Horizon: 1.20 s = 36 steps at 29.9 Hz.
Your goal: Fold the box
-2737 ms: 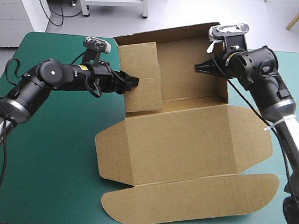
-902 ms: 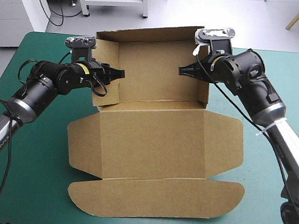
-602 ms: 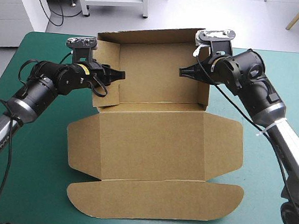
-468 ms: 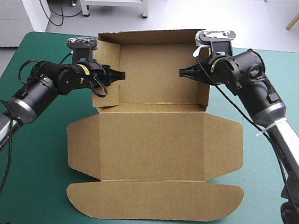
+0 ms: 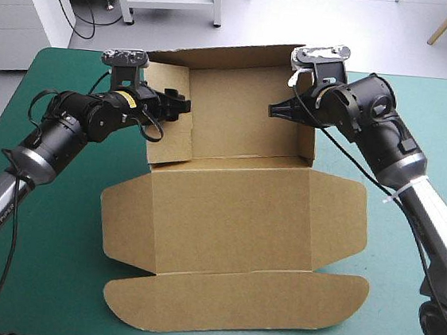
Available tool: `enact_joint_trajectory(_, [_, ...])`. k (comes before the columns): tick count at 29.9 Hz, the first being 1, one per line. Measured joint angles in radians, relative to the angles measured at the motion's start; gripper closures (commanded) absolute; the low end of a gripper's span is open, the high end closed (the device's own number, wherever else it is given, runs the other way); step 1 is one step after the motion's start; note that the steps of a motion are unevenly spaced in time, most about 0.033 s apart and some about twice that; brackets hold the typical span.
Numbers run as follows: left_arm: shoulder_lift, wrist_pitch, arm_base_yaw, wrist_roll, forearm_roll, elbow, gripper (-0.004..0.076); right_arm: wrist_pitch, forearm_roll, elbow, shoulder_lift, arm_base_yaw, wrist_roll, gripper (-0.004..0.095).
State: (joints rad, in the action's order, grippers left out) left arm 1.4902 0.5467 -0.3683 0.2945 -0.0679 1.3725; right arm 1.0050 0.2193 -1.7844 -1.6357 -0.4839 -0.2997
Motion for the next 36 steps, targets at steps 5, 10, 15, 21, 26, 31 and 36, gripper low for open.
enact_joint_trajectory(5, [0.000, -0.051, 0.000, 0.019, -0.035, 0.001, 0.0115, 0.011, 0.000, 0.000, -0.002, 0.000, 0.017, 0.0926])
enact_joint_trajectory(10, [-0.020, -0.060, 0.000, 0.025, -0.118, 0.001, 0.0142, 0.016, 0.023, 0.000, -0.008, 0.000, 0.018, 0.0926])
enact_joint_trajectory(15, [-0.094, -0.028, 0.000, 0.026, -0.132, 0.001, 0.0169, 0.005, 0.033, 0.000, -0.033, 0.009, 0.006, 0.0926])
enact_joint_trajectory(21, [-0.174, 0.058, 0.000, 0.026, -0.135, 0.004, 0.0191, -0.010, 0.037, 0.000, -0.067, 0.055, -0.002, 0.0926])
enact_joint_trajectory(26, [-0.188, 0.208, 0.000, 0.022, -0.124, 0.006, 0.0195, -0.032, 0.043, 0.000, -0.069, 0.065, -0.003, 0.0926])
enact_joint_trajectory(31, [-0.188, 0.266, 0.000, 0.021, -0.099, 0.005, 0.0199, -0.030, 0.026, -0.011, -0.069, 0.065, -0.004, 0.0926])
enact_joint_trajectory(36, [-0.188, 0.258, 0.000, 0.018, -0.098, 0.005, 0.0200, -0.007, 0.002, -0.044, -0.069, 0.065, -0.004, 0.0926])
